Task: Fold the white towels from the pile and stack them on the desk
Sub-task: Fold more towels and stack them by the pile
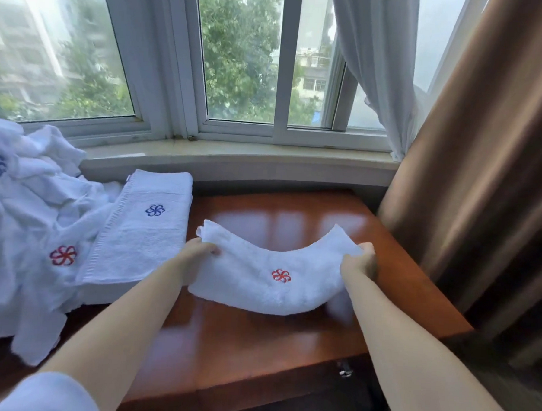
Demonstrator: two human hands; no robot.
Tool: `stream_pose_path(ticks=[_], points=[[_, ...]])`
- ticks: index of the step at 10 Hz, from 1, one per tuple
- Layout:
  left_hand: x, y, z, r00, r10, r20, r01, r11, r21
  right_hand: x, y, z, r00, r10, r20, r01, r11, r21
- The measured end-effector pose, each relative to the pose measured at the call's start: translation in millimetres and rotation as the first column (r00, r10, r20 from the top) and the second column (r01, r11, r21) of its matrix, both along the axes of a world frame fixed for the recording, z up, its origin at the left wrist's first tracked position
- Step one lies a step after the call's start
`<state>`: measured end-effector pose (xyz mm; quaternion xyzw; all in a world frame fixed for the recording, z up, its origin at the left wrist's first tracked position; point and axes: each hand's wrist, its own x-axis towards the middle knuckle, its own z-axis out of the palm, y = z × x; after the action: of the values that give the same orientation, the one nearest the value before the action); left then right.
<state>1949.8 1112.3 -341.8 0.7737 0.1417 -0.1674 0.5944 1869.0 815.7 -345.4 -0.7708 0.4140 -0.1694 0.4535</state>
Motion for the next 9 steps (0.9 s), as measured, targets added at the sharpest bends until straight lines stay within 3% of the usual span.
stream_pose_path(ticks=[2, 4, 6, 9], points=[[-31, 50, 68, 0.993, -0.008, 0.118, 0.027, 0.987, -0.159, 20, 59, 54, 0.953, 0.146, 0.265, -0.097, 0.977, -0.189], [-32, 110, 95, 0.966, 0.109, 0.233, -0.028, 0.944, -0.329, 46, 124, 94, 0.867, 0.303, 0.396, -0.202, 0.940, -0.276], [-26, 156, 105, 0.925, 0.292, 0.242, -0.186, 0.906, -0.381, 81, 185, 113, 0.781, 0.471, 0.411, -0.334, 0.870, -0.363], [20, 201, 90, 0.883, 0.407, 0.234, -0.306, 0.877, -0.370, 167, 268, 130, 0.694, 0.607, 0.387, -0.452, 0.786, -0.422]])
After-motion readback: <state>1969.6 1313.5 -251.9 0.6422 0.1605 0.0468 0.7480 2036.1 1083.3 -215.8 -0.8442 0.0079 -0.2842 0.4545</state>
